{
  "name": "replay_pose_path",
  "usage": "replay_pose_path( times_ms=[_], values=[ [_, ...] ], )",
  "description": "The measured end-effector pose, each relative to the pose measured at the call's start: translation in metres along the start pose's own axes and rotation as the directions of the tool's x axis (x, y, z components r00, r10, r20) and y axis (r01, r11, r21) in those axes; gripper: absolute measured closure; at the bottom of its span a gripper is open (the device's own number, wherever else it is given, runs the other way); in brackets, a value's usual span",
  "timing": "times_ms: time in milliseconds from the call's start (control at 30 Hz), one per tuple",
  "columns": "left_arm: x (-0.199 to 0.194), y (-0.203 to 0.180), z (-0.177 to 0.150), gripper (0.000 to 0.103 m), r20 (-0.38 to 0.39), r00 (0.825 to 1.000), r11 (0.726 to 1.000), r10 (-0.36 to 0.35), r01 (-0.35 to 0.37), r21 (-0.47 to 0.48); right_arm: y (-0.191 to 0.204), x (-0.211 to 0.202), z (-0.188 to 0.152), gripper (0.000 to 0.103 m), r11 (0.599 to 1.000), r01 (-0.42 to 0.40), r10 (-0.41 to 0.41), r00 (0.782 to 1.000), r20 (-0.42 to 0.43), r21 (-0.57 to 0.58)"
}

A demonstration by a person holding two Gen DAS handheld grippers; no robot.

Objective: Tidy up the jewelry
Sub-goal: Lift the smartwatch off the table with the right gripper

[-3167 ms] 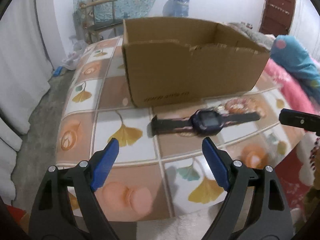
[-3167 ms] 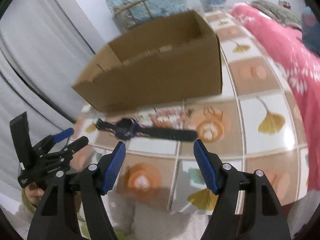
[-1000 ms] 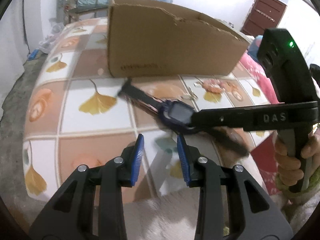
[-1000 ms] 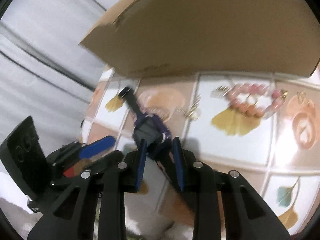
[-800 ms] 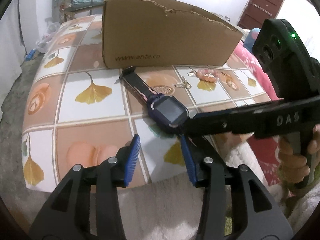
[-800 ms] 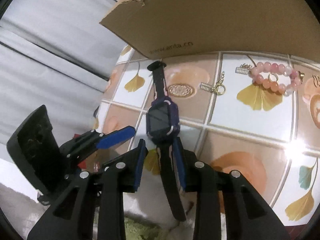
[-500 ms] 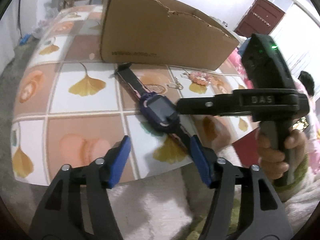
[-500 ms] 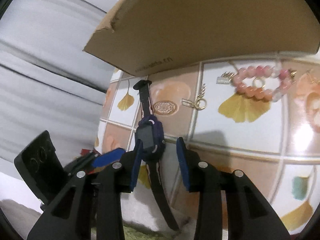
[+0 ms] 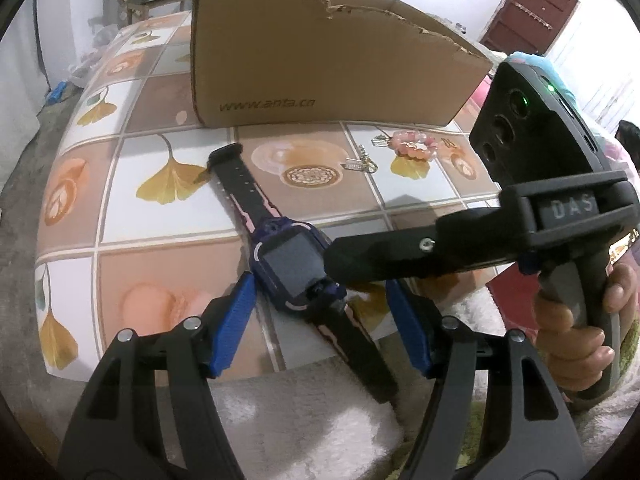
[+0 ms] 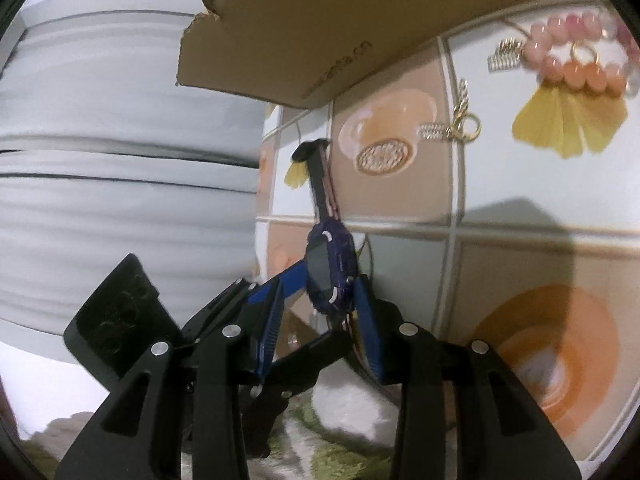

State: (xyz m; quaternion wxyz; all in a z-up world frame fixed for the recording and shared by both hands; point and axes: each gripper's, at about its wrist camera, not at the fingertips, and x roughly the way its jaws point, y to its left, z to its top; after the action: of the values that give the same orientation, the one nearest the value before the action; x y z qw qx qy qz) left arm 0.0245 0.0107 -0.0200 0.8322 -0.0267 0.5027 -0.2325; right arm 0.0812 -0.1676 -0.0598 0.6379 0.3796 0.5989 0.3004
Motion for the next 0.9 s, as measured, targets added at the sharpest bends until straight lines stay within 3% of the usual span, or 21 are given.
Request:
replay_pose_path(
  times_ms=[133, 267, 367, 467, 667, 900],
  values=[
    [0.0, -0.003, 0.0, 0.039, -0.003, 1.0, 1.0, 0.024, -0.024, 0.018, -0.007, 0.001, -0.003, 0.063, 0.998, -0.057, 0.058, 0.998, -0.006, 0.029],
    [0.003, -0.013, -0.002, 0.041, -0.005, 0.996, 0.993, 0.092, -0.091, 0.069, -0.014, -0.003, -0.003, 0.061, 0.99, -0.129, 0.13, 0.992, -0.005, 0.055],
    [0.004, -0.015, -0.002, 0.049, -0.001, 0.991, 0.987, 0.136, -0.136, 0.087, -0.018, -0.019, -0.003, 0.061, 0.988, -0.148, 0.148, 0.989, 0.003, 0.051],
    [0.002, -0.011, -0.002, 0.057, 0.007, 0.99, 0.988, 0.143, -0.143, 0.064, -0.021, -0.032, -0.003, 0.061, 0.992, -0.122, 0.121, 0.992, 0.032, 0.038],
    [0.0, -0.005, -0.004, 0.058, 0.028, 0.992, 0.991, 0.124, -0.125, 0.047, -0.02, -0.043, -0.001, 0.061, 0.998, -0.055, 0.052, 0.997, 0.06, 0.038],
    [-0.004, 0.01, -0.007, 0.059, 0.053, 0.999, 1.0, 0.007, -0.006, -0.016, -0.003, -0.032, 0.0, 0.061, 0.997, 0.073, -0.072, 0.997, 0.035, -0.031]
  ],
)
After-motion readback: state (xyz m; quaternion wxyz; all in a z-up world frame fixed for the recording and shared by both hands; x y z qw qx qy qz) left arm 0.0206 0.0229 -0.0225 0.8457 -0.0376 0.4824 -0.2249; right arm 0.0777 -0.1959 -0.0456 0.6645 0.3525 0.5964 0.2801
